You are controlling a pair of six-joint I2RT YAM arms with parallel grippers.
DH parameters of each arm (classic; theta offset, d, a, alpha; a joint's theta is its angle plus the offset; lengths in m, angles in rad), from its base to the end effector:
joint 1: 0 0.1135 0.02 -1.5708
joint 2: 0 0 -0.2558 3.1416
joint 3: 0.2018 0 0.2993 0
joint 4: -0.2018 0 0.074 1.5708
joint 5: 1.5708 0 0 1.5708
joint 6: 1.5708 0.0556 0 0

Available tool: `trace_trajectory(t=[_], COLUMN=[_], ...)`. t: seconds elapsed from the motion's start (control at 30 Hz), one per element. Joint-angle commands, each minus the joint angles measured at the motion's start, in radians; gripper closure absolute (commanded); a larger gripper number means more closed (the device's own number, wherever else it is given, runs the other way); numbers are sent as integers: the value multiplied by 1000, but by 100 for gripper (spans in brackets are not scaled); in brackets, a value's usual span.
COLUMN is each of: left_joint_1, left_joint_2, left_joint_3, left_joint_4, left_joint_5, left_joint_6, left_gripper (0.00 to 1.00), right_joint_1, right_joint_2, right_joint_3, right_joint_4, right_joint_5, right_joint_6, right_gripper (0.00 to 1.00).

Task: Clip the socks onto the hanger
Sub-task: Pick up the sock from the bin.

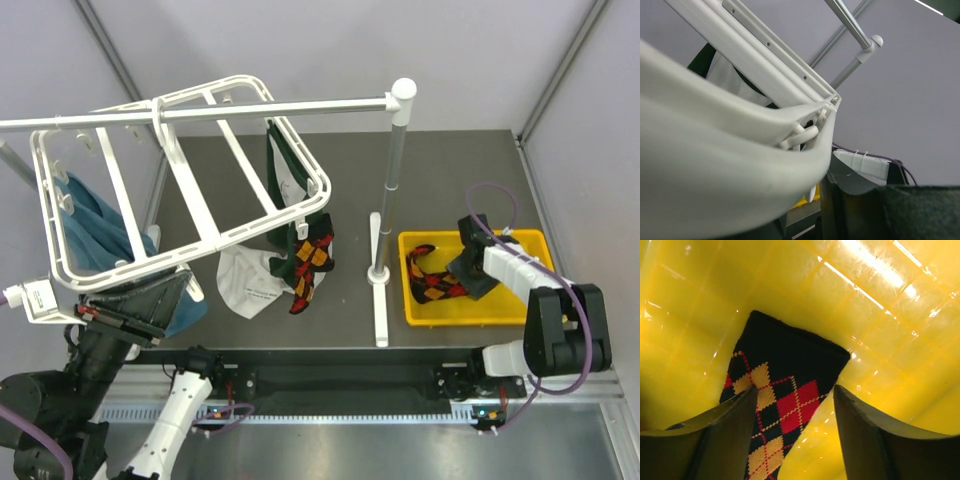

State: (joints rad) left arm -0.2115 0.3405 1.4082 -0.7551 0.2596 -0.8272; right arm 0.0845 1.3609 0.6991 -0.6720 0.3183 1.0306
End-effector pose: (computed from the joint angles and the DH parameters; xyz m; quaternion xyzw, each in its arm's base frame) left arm -0.0135 -0.0117 0.5240 -0.0771 0.5877 -0.4640 0.6582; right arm 0.2652 0.0050 0.1075 0.4634 0.8642 -0.0718 0.1823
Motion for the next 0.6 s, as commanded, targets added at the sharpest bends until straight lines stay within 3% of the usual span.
trace_trajectory(t=[0.0,0.1,0.23,0.3,0.43,0.57], left_joint_1=[-2,-2,-2,-2,-2,-2], left_joint_2=[-9,2,-1,-5,-11,-9], left_joint_3=[-3,15,12,2,-3,5], left_joint_4=[8,-4,-13,-13,-15,-24], left_joint_5=[1,-8,-11,-13,-8,-13], left_joint_6=[19,31,37,34,34,43], left_gripper=[100,100,100,100,100,100], right_joint_1=[-8,-6,-8,-8,-8,-6], right_joint_2=[59,115,136,126,34,-123], right_joint_3=[13,34,27,22,17,16], right_joint_4=[34,46,63,66,49,81], right_joint_5=[10,-24,-45,-44,-25,-53], right_joint_6=[10,-29,-58,-69,-99,-243], right_gripper=[40,53,89,100,100,100])
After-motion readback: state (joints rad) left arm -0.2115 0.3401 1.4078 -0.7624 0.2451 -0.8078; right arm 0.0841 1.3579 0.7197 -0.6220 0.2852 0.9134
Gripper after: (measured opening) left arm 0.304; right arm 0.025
